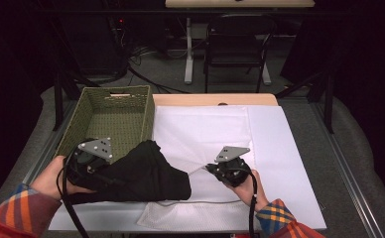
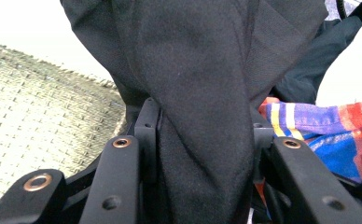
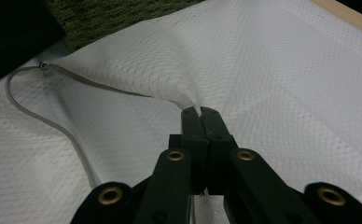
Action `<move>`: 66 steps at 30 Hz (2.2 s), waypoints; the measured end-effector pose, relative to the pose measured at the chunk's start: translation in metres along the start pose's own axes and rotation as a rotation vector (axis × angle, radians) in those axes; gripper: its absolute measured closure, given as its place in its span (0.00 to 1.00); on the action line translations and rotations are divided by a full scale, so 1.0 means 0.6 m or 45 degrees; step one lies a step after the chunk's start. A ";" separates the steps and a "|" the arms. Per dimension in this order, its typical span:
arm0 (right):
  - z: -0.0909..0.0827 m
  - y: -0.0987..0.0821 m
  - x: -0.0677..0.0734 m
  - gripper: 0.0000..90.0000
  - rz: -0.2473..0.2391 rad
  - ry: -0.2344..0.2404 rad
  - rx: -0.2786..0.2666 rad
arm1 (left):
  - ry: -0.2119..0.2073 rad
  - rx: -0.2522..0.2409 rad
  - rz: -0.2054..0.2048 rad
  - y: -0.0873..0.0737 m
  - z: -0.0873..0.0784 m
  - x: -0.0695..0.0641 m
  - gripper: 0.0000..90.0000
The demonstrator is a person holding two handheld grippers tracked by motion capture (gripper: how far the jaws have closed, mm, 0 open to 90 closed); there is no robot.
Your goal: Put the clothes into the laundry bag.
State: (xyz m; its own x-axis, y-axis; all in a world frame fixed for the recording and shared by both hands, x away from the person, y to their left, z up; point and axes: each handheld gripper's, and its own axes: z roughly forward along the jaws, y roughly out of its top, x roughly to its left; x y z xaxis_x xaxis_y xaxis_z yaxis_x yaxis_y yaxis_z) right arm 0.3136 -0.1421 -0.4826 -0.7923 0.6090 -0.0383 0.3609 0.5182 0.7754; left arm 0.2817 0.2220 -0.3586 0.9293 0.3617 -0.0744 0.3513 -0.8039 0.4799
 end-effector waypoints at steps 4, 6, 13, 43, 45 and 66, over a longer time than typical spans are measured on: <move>0.000 0.000 -0.001 1.00 0.005 0.001 0.001 | -0.016 0.003 0.001 0.005 0.009 -0.004 0.67; 0.000 0.000 -0.001 1.00 0.005 0.001 0.000 | -0.024 0.005 -0.009 0.008 0.014 -0.006 0.67; -0.003 0.001 -0.001 1.00 0.011 -0.002 -0.004 | -0.035 -0.001 -0.004 0.016 0.031 -0.013 0.67; -0.010 0.005 -0.005 1.00 0.032 -0.007 -0.019 | -0.109 -0.029 0.016 0.053 0.115 -0.038 0.67; -0.011 0.005 -0.006 1.00 0.034 -0.009 -0.020 | -0.119 -0.034 0.020 0.056 0.121 -0.040 0.67; -0.015 0.006 -0.008 0.99 0.043 -0.015 -0.029 | -0.181 -0.041 0.030 0.084 0.184 -0.055 0.67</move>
State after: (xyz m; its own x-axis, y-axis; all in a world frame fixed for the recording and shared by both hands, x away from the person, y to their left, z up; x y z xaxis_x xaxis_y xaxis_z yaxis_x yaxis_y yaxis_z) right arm 0.3142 -0.1487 -0.4738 -0.7739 0.6330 -0.0193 0.3758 0.4834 0.7906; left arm 0.2811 0.1174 -0.4282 0.9447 0.2710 -0.1846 0.3278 -0.7948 0.5107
